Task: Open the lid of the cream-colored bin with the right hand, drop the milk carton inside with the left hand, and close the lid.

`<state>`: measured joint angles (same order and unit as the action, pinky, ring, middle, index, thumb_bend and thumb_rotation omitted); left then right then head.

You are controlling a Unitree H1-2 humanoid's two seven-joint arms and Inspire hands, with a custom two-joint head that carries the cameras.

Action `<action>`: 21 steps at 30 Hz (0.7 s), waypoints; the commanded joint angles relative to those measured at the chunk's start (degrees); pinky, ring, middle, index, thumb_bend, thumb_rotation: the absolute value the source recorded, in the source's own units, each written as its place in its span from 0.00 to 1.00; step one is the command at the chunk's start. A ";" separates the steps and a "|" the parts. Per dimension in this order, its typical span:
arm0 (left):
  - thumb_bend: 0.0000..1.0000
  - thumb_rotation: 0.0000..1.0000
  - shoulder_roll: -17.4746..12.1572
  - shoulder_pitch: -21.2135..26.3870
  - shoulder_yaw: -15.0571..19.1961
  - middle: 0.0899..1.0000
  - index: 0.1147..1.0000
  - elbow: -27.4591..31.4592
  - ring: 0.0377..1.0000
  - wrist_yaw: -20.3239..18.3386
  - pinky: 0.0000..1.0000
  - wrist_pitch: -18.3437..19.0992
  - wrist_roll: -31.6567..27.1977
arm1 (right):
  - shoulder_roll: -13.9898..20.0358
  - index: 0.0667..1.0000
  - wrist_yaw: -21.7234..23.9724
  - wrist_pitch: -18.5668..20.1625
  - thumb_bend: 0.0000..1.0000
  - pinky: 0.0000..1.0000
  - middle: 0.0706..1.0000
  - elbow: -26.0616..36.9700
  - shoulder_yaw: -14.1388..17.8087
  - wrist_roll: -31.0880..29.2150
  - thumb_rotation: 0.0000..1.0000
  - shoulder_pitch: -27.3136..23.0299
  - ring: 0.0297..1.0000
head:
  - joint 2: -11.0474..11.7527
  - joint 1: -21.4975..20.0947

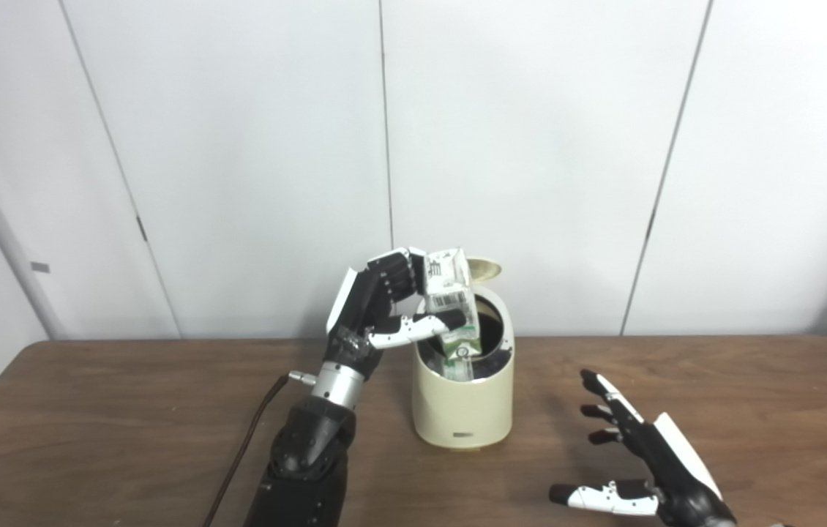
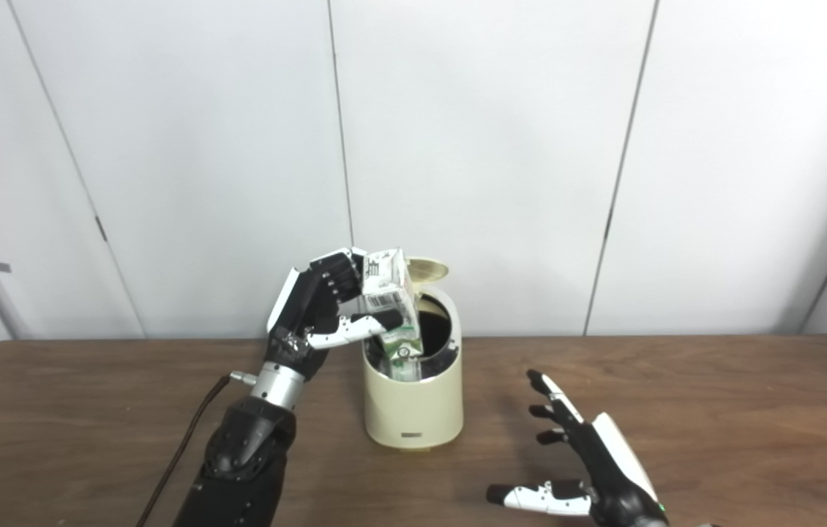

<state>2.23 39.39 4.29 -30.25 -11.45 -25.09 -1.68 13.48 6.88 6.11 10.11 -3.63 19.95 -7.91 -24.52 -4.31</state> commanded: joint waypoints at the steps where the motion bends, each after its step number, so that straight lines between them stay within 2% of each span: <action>1: 0.50 0.00 0.46 4.53 -0.35 0.44 0.44 0.47 0.43 1.77 0.46 -1.83 0.70 | 0.33 0.96 -1.29 -1.44 0.78 0.71 0.95 1.79 0.68 -0.05 0.32 -1.07 0.86 | 0.02 -0.02; 5: 0.50 0.00 -0.16 4.82 -2.78 0.44 0.43 -0.69 0.43 7.70 0.46 -1.83 3.35 | 0.48 0.96 -1.37 -1.97 0.78 0.73 0.95 1.70 0.71 -0.02 0.34 -0.90 0.85 | -0.13 -0.02; 7: 0.50 0.00 -0.73 4.96 -4.85 0.44 0.43 -1.22 0.44 12.31 0.47 -1.83 4.90 | 0.46 0.96 -1.34 -2.03 0.78 0.73 0.95 1.77 0.80 -0.27 0.34 -0.78 0.85 | -0.16 -0.02; 14: 0.50 0.00 -5.56 5.64 -20.29 0.43 0.43 -2.02 0.45 38.39 0.50 -1.83 13.84 | 0.43 0.96 -1.23 -2.16 0.78 0.71 0.95 2.03 0.76 -0.38 0.35 -0.54 0.85 | -0.39 0.24; 21: 0.50 0.00 -10.39 8.45 -34.96 0.44 0.43 -4.75 0.45 57.68 0.52 -1.83 18.14 | 0.28 0.96 -1.19 -1.97 0.77 0.71 0.95 2.29 0.54 -0.12 0.33 -0.30 0.85 | -0.64 0.21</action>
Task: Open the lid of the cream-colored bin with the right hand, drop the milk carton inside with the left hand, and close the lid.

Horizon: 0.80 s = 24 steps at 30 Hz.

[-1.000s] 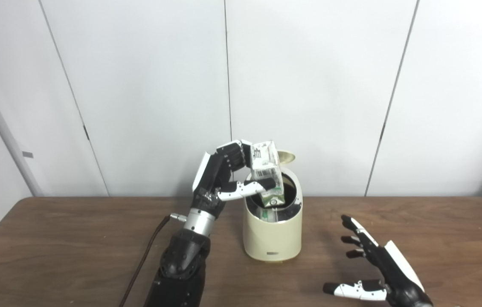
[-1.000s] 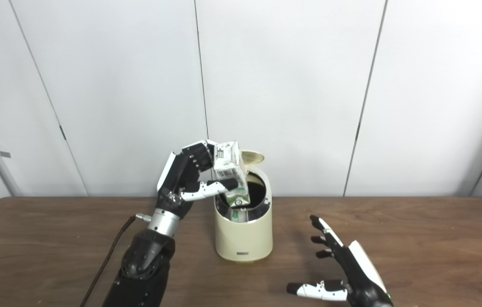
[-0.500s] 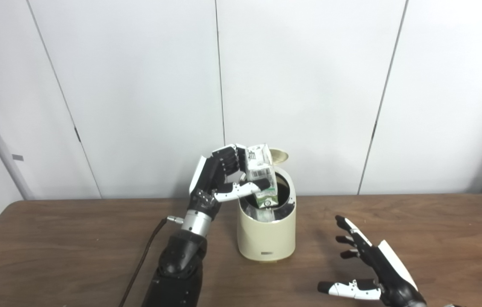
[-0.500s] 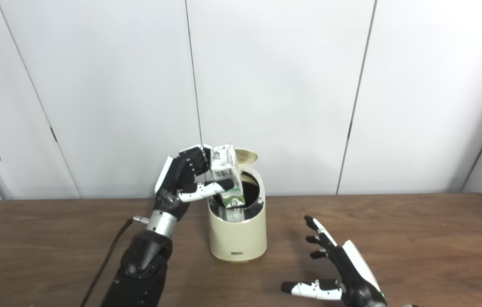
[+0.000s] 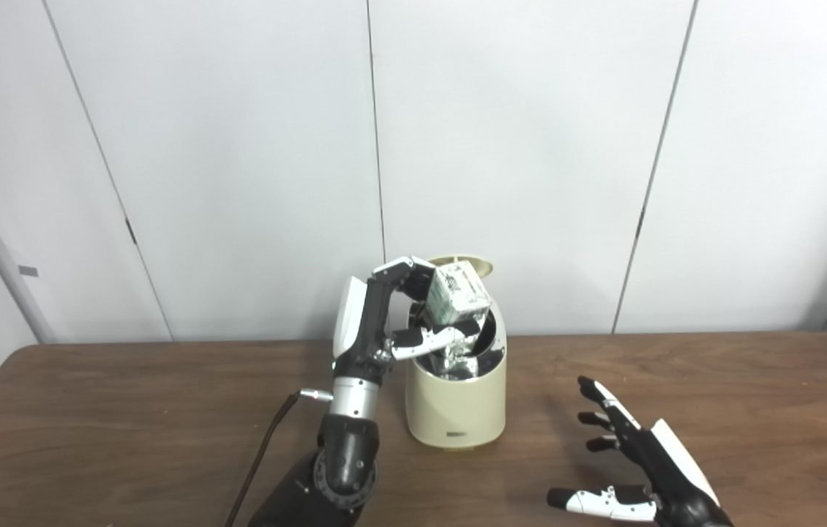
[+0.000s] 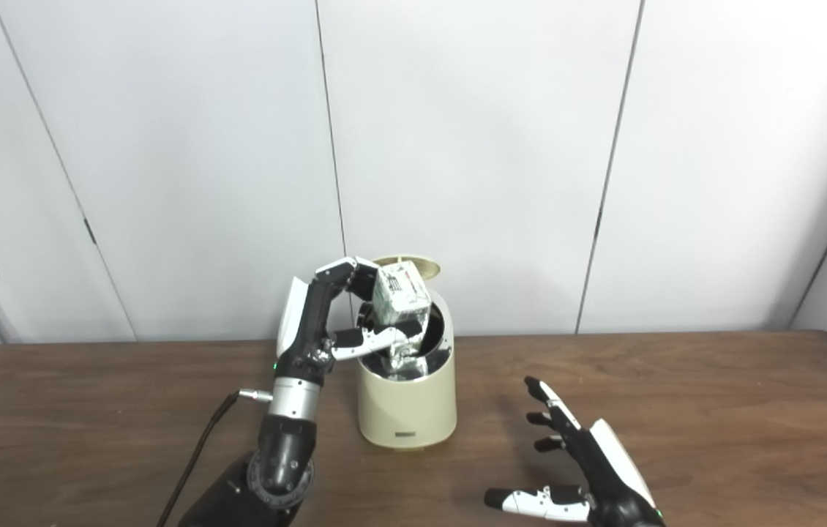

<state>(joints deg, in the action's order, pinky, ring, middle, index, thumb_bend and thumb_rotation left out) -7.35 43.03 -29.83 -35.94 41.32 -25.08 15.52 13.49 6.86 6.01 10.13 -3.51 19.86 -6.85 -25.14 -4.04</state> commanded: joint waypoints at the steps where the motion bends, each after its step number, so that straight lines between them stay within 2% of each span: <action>1: 0.50 0.00 -1.36 5.31 -2.65 0.44 0.43 0.42 0.44 6.93 0.52 -1.85 1.06 | 0.24 0.96 -1.16 -1.93 0.77 0.71 0.95 2.26 0.44 -0.15 0.33 -1.34 0.85 | -0.03 -0.05; 5: 0.50 0.00 -3.05 6.87 -8.56 0.44 0.43 -1.54 0.45 13.21 0.51 -1.85 1.03 | 0.30 0.96 -1.18 -2.57 0.77 0.71 0.95 2.13 0.74 -1.00 0.32 -1.23 0.86 | -0.32 -0.01; 11: 0.51 0.00 -4.25 7.88 -12.97 0.44 0.43 -2.62 0.44 17.39 0.50 -1.85 0.45 | 0.82 0.97 -0.77 -2.78 0.77 0.72 0.96 2.21 0.73 -1.36 0.34 -1.21 0.86 | -0.53 0.24; 24: 0.51 0.00 -5.18 7.27 -14.20 0.45 0.43 -1.73 0.44 14.59 0.51 -1.85 -2.86 | 1.14 0.97 -0.53 -2.74 0.77 0.71 0.95 2.05 0.80 -2.23 0.34 -1.54 0.86 | -1.31 0.53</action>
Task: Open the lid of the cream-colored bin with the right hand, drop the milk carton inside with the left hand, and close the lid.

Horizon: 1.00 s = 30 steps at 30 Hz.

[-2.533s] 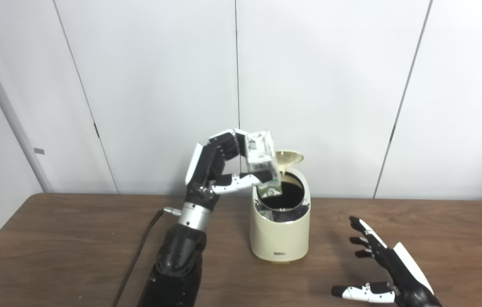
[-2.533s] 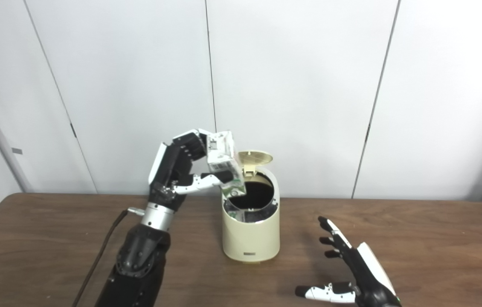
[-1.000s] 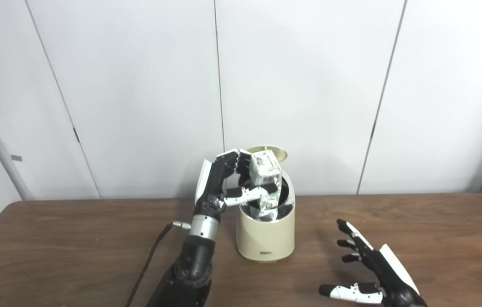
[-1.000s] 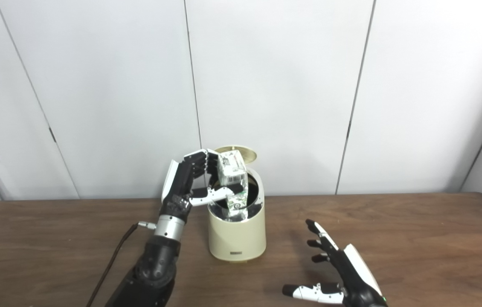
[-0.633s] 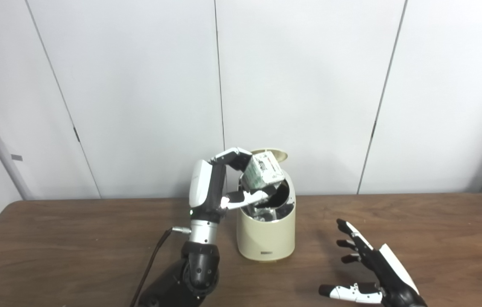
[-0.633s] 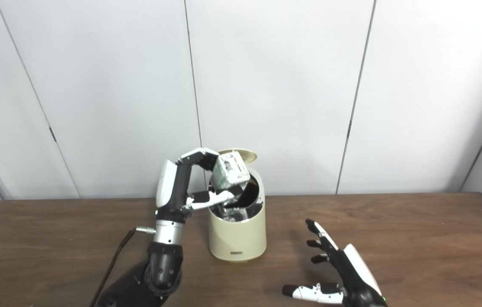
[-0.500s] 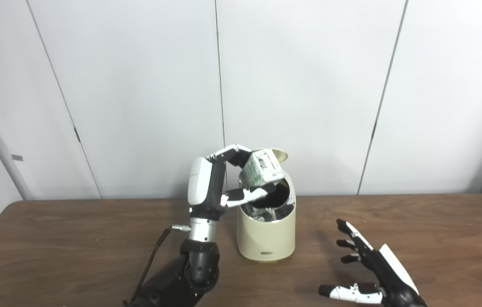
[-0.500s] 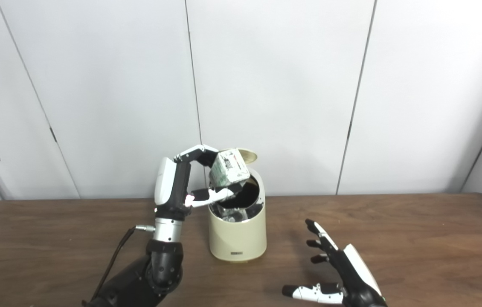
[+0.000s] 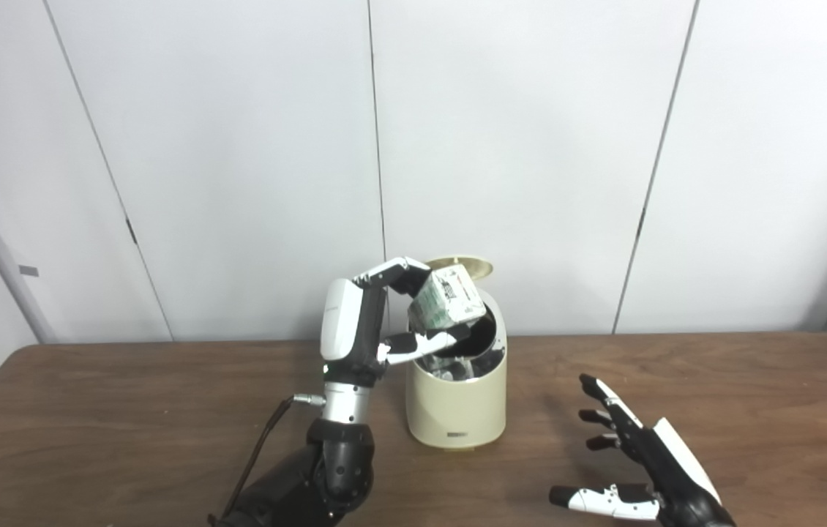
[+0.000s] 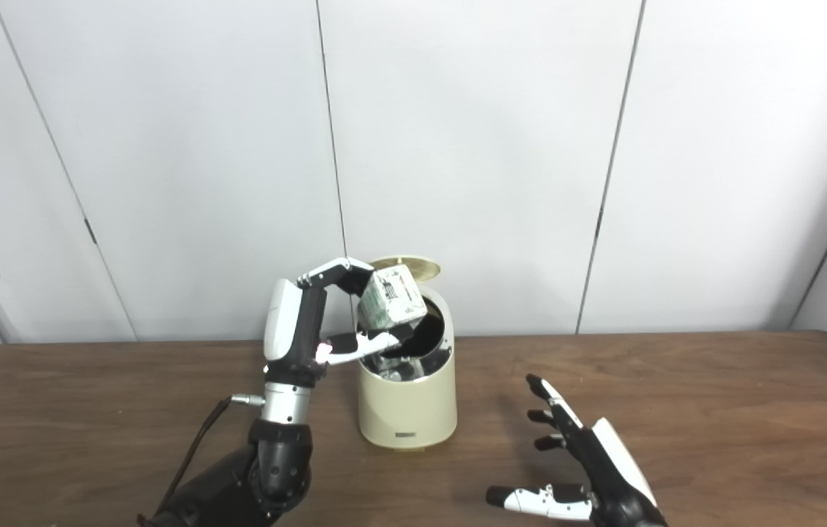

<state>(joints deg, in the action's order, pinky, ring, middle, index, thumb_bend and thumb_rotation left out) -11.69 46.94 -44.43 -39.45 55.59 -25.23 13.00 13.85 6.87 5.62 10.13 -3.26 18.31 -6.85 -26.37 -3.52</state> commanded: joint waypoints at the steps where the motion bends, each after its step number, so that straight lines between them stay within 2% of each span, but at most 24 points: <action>1: 0.51 0.00 -0.87 3.20 0.49 0.45 0.43 1.96 0.44 -0.21 0.51 -1.70 -0.64 | 0.83 0.97 -0.61 -2.36 0.77 0.71 0.95 2.10 0.51 -0.46 0.33 -1.55 0.86 | -0.08 0.00; 11: 0.50 0.00 -0.77 1.84 1.38 0.45 0.43 3.91 0.43 -5.59 0.49 -1.70 -2.79 | 0.50 0.96 -0.76 -1.87 0.77 0.70 0.95 2.78 0.58 -0.52 0.31 -1.55 0.86 | -0.86 -0.13; 15: 0.51 0.00 -0.26 0.98 2.60 0.45 0.43 4.88 0.43 -9.03 0.48 -1.70 -4.09 | 0.40 0.96 -0.78 -1.81 0.77 0.70 0.95 2.70 0.53 -0.48 0.31 -1.60 0.86 | -1.03 -0.18; 20: 0.50 0.00 0.78 -0.65 4.94 0.45 0.43 6.65 0.43 -15.07 0.49 -1.70 -5.85 | 0.24 0.96 -0.65 -1.34 0.76 0.71 0.96 3.17 0.37 -0.34 0.30 -1.60 0.86 | -1.17 -0.47; 23: 0.51 0.00 1.32 -1.30 5.74 0.45 0.43 7.31 0.44 -16.42 0.49 -1.70 -5.50 | 0.14 0.97 -0.59 -0.70 0.76 0.71 0.96 3.90 0.27 -0.06 0.29 -1.49 0.86 | -1.23 -0.48; 30: 0.51 0.00 1.82 -1.83 7.12 0.45 0.43 7.52 0.44 -18.21 0.49 -1.70 -5.17 | 0.32 0.96 -0.83 -1.82 0.76 0.71 0.95 2.97 0.56 -0.60 0.30 -1.24 0.86 | -1.46 -0.37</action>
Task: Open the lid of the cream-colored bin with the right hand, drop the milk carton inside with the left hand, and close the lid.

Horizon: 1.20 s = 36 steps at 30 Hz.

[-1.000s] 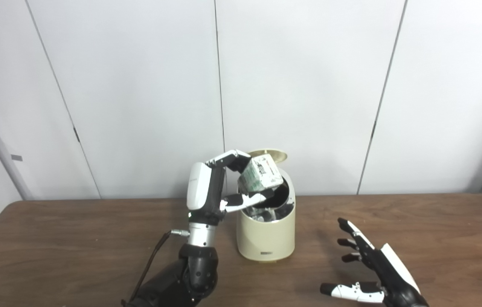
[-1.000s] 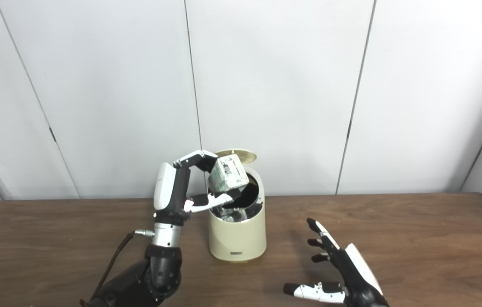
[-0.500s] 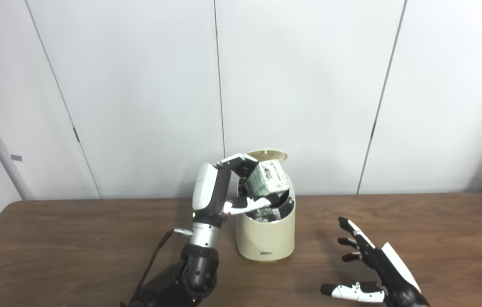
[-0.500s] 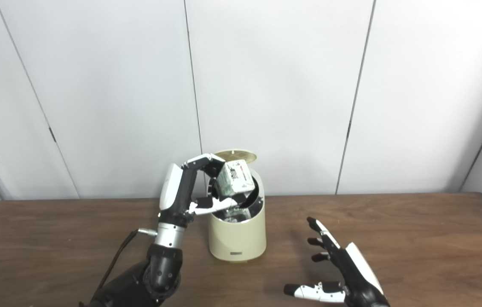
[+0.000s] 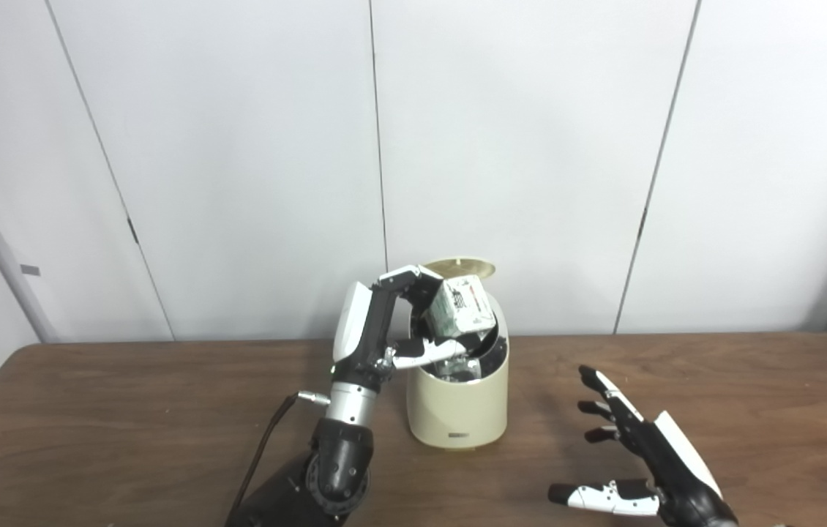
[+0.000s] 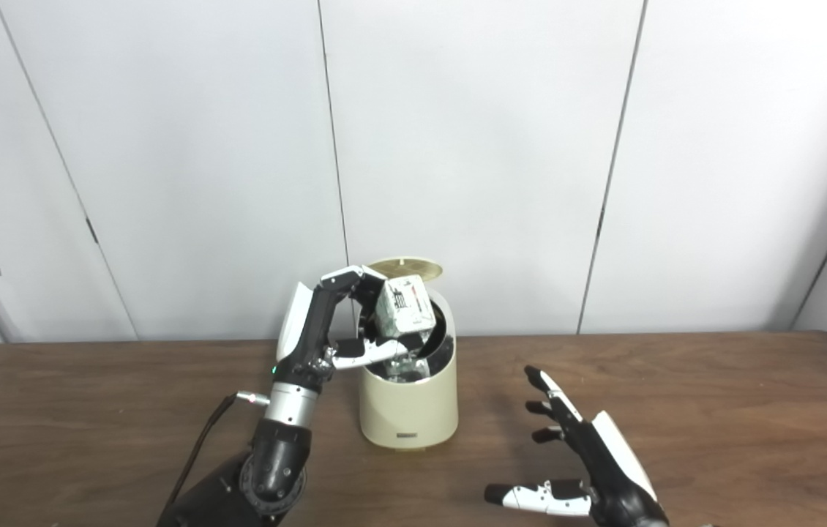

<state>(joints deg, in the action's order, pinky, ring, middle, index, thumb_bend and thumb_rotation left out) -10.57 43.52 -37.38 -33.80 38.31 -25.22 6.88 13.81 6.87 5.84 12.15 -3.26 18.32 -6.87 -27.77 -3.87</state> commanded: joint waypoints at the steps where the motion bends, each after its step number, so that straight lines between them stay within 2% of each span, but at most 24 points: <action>1: 0.51 0.00 0.73 1.56 0.22 0.45 0.43 1.85 0.44 -1.07 0.50 -1.71 0.99 | 0.39 0.96 -0.83 -2.15 0.77 0.71 0.96 0.81 0.60 -0.72 0.31 -1.19 0.86 | -0.06 -0.01; 5: 0.51 0.00 0.63 1.33 0.59 0.45 0.44 1.44 0.44 -1.61 0.51 -1.71 1.42 | 0.44 0.97 -0.82 -2.45 0.77 0.70 0.96 0.55 0.74 -1.04 0.32 -1.13 0.86 | -0.19 0.15; 6: 0.51 0.03 0.60 1.30 0.63 0.53 0.44 1.27 0.52 -1.72 0.54 -1.71 1.62 | 0.48 0.97 -0.80 -2.47 0.77 0.70 0.96 0.61 0.74 -1.01 0.32 -1.12 0.86 | -0.21 0.19; 7: 0.70 0.06 0.58 1.27 0.67 0.60 0.55 1.17 0.58 -1.80 0.56 -1.71 1.76 | 0.50 0.97 -0.78 -2.48 0.77 0.70 0.96 0.65 0.74 -0.99 0.32 -1.11 0.86 | -0.22 0.19; 8: 0.76 0.07 0.41 1.40 0.38 0.62 0.59 0.78 0.60 -1.30 0.57 -1.71 2.50 | 0.49 0.97 -0.73 -2.32 0.77 0.70 0.96 0.76 0.73 -0.97 0.31 -1.12 0.86 | -0.25 0.20; 10: 0.84 0.15 0.13 1.64 -0.04 0.75 0.71 0.22 0.72 -0.44 0.65 -1.71 3.78 | 0.45 0.97 -0.70 -2.19 0.77 0.70 0.96 0.85 0.72 -0.99 0.31 -1.15 0.86 | -0.27 0.24; 14: 0.89 0.20 0.01 1.80 0.08 0.84 0.80 0.05 0.81 0.21 0.71 -1.71 4.90 | 0.30 0.96 -0.88 -2.12 0.77 0.71 0.95 0.99 0.64 -0.68 0.31 -1.17 0.85 | -0.34 0.39; 17: 0.90 0.22 -0.03 1.85 0.23 0.88 0.86 0.06 0.84 0.39 0.74 -1.71 5.25 | 0.23 0.96 -0.86 -2.10 0.77 0.69 0.95 1.05 0.61 -0.76 0.30 -1.17 0.85 | -0.41 0.48; 21: 0.91 0.24 -0.12 2.03 0.22 0.91 0.90 0.01 0.85 1.06 0.74 -1.71 5.70 | 0.31 0.97 -0.58 -1.62 0.77 0.70 0.95 1.25 0.43 -0.58 0.31 -1.14 0.85 | -0.49 0.57; 32: 0.91 0.23 -0.40 1.89 0.29 0.90 0.89 0.90 0.83 1.62 0.73 -1.71 5.56 | 0.29 0.97 -0.49 -1.36 0.78 0.69 0.95 0.92 0.13 -0.44 0.34 -1.18 0.84 | -0.67 0.83; 34: 0.90 0.22 -0.57 1.68 0.66 0.86 0.86 1.70 0.79 1.87 0.69 -1.71 5.15 | 0.25 0.97 -0.48 -1.17 0.78 0.69 0.95 0.94 0.07 -0.35 0.34 -1.18 0.85 | -0.64 0.94; 36: 0.89 0.19 -0.78 1.35 1.24 0.79 0.80 2.83 0.72 1.69 0.61 -1.71 4.36 | 0.23 0.97 -0.53 -1.12 0.79 0.69 0.95 0.87 0.02 -0.22 0.34 -1.21 0.85 | -0.58 1.05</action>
<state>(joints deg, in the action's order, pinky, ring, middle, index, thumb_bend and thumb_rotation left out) -10.41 42.41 -37.37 -33.18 38.32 -25.43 11.47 13.81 6.88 5.87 11.66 -3.42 18.11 -6.81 -28.30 -2.81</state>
